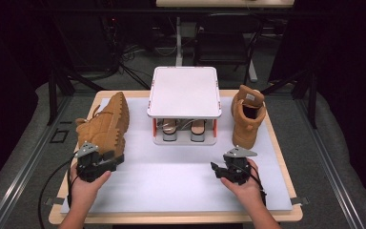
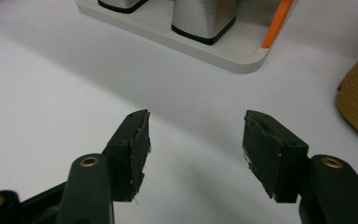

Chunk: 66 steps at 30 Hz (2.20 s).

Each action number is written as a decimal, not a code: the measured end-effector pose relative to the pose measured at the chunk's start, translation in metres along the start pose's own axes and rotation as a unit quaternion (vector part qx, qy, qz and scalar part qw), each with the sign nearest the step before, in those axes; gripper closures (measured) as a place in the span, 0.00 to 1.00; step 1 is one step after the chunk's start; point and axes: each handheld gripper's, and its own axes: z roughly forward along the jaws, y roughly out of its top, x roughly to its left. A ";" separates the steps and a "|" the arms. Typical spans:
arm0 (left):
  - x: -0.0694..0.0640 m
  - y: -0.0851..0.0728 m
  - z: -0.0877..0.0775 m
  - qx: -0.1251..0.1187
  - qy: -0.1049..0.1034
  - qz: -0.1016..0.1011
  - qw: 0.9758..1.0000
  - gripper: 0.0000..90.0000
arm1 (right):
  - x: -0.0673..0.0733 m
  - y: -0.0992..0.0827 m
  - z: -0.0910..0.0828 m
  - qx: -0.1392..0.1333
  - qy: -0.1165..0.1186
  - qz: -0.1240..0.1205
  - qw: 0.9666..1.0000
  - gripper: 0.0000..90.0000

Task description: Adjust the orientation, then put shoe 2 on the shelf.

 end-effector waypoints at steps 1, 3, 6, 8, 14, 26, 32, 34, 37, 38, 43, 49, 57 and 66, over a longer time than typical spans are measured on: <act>0.002 0.000 -0.001 0.000 0.002 -0.001 1.000 0.55 | 0.000 0.000 0.000 0.001 -0.001 -0.001 1.000 0.45; 0.004 0.001 -0.004 0.001 0.004 0.000 1.000 0.57 | 0.000 0.000 0.000 0.001 -0.002 -0.002 1.000 0.47; 0.007 0.003 -0.007 -0.003 0.004 0.004 1.000 0.58 | -0.001 0.000 0.001 0.007 -0.002 -0.003 1.000 0.49; 0.008 0.004 -0.010 -0.003 0.005 0.006 1.000 0.59 | -0.001 -0.001 0.001 0.007 -0.002 -0.004 1.000 0.52; 0.014 0.004 -0.012 -0.011 0.014 -0.005 1.000 0.59 | -0.002 -0.001 0.001 0.009 -0.003 -0.004 1.000 0.55; 0.033 0.006 -0.024 -0.016 0.039 -0.025 0.999 0.59 | -0.003 -0.001 0.003 0.014 0.000 -0.001 1.000 0.61; 0.041 0.006 -0.028 -0.018 0.047 -0.035 0.998 0.59 | -0.003 -0.001 0.002 0.011 0.001 0.000 1.000 0.60; 0.043 0.007 -0.028 -0.017 0.050 -0.036 0.998 0.59 | -0.003 -0.001 0.002 0.012 0.001 -0.001 1.000 0.60; 0.045 0.007 -0.029 -0.012 0.053 -0.032 0.998 0.59 | -0.003 -0.001 0.002 0.013 0.000 -0.001 1.000 0.60; 0.045 0.007 -0.029 -0.013 0.053 -0.033 0.998 0.59 | -0.003 -0.001 0.003 0.011 0.000 0.000 1.000 0.60; 0.046 0.009 -0.030 -0.019 0.054 -0.036 0.998 0.57 | -0.003 -0.002 0.003 0.011 0.001 0.002 1.000 0.59; 0.052 0.019 -0.030 -0.032 0.064 -0.044 0.996 0.44 | -0.003 -0.003 0.002 0.014 0.002 0.002 1.000 0.58; 0.072 0.028 -0.025 -0.023 0.077 -0.082 0.993 0.36 | -0.003 -0.003 0.004 0.015 0.009 0.011 1.000 0.57; 0.094 0.036 -0.020 -0.014 0.084 -0.106 0.991 0.36 | -0.003 -0.004 0.006 0.020 0.011 0.014 1.000 0.57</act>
